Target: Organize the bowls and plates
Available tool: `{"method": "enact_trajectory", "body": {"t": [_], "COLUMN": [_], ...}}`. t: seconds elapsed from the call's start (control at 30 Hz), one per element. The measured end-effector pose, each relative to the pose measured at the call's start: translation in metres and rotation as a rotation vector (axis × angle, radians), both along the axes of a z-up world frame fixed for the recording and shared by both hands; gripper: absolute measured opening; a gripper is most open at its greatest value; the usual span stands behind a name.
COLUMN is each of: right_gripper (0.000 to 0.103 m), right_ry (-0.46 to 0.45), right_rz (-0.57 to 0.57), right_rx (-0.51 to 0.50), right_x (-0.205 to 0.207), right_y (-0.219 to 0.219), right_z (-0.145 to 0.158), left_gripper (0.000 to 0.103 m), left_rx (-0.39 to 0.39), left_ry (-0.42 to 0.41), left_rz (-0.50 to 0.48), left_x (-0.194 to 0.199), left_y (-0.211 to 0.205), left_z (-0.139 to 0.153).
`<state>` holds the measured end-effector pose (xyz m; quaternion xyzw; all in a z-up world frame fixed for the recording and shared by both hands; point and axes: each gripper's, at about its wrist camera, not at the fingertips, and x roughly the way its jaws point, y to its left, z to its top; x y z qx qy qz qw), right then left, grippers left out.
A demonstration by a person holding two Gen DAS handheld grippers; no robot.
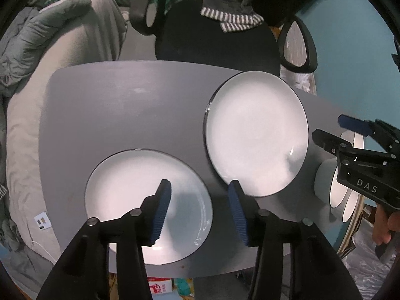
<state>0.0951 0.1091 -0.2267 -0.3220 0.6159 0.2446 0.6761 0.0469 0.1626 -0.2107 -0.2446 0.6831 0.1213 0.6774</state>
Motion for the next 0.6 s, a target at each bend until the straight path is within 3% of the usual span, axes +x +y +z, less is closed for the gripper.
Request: {"method": "enact_trajectory", "body": {"t": [0.2, 0.37, 0.6], "right_gripper": [0.069, 0.07, 0.07], "right_ry": [-0.155, -0.231, -0.165], "right_rz": [0.122, 0.187, 0.209], "right_rx": [-0.067, -0.103, -0.054], "right_x": [-0.024, -0.042, -0.064], "right_y": [0.01, 0.016, 0.027], "right_z": [0.013, 0.017, 0.012], "left_gripper": [0.054, 0.055, 0.055], "left_rx": [0.026, 0.034, 0.039], "left_ry": [-0.044, -0.063, -0.071], "left_rz": [0.037, 0.077, 0.141], "left_x": [-0.031, -0.053, -0.091], "left_y": [0.009, 0.018, 0.028], "left_z": [0.016, 0.024, 0.026]}}
